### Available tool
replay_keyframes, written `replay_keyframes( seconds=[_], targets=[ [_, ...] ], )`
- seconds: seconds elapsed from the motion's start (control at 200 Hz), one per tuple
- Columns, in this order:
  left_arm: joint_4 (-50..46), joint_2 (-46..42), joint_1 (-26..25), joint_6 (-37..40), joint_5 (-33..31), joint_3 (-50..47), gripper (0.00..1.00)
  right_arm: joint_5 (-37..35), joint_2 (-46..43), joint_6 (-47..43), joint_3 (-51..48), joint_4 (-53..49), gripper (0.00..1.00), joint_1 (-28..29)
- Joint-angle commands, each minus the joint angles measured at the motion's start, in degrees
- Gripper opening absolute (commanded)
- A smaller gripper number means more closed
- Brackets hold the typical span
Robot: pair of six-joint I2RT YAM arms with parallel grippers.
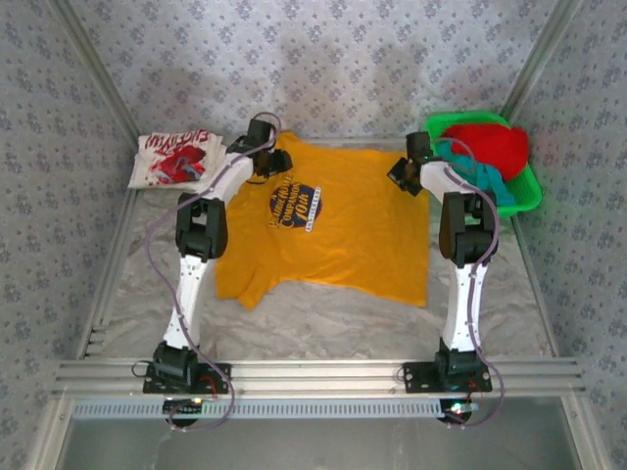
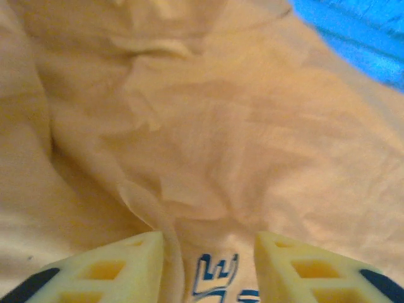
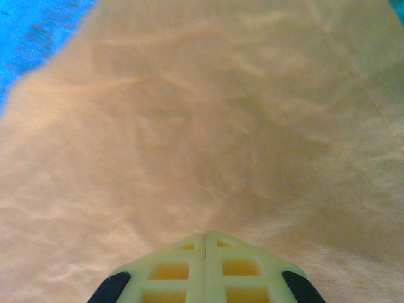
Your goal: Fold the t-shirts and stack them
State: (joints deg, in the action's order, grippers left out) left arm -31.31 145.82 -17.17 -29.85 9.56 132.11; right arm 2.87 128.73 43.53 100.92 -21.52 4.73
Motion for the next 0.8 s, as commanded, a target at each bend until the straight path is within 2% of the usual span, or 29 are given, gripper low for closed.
replay_keyframes(
  seconds=[0.0,0.125,0.2,0.32,0.38,0.5,0.565,0.68,0.794],
  targets=[
    [-2.0,-13.1,-0.2,3.2,-3.6,-6.2,0.52,1.7,-7.8,-1.7,0.9,-3.4,0.06,1.0],
    [6.4,-31.7,0.1,3.5,-7.6,-27.6,0.57,2.0,-18.5,-6.2,-2.8,-3.8,0.19,3.1],
    [9.0,-42.4,0.3,2.9,-9.6,-40.0,0.57,2.5,-26.3,-9.8,-8.5,-2.8,0.25,4.4],
    [7.1,-56.3,0.8,0.9,-11.0,-58.5,0.58,4.9,-40.7,-12.9,-27.6,5.9,0.35,5.8],
    [3.5,-62.2,1.9,-0.8,-11.4,-66.2,0.58,2.7,-48.2,-14.7,-38.6,8.4,0.41,7.0],
    [-3.9,-73.1,4.8,-4.9,-11.5,-78.1,0.57,0.2,-59.3,-16.5,-54.3,10.4,0.41,8.8],
    [-6.1,-77.9,6.1,-7.1,-11.3,-83.1,0.61,-1.2,-63.0,-16.6,-59.4,9.7,0.41,9.9],
    [-9.0,-81.6,8.6,-9.0,-9.5,-88.9,0.61,-0.1,-66.4,-16.8,-64.7,9.0,0.41,10.7],
    [-2.4,-80.2,9.6,-9.0,-3.6,-94.2,0.61,0.6,-67.6,-17.1,-68.5,10.8,0.41,11.1]
  ],
)
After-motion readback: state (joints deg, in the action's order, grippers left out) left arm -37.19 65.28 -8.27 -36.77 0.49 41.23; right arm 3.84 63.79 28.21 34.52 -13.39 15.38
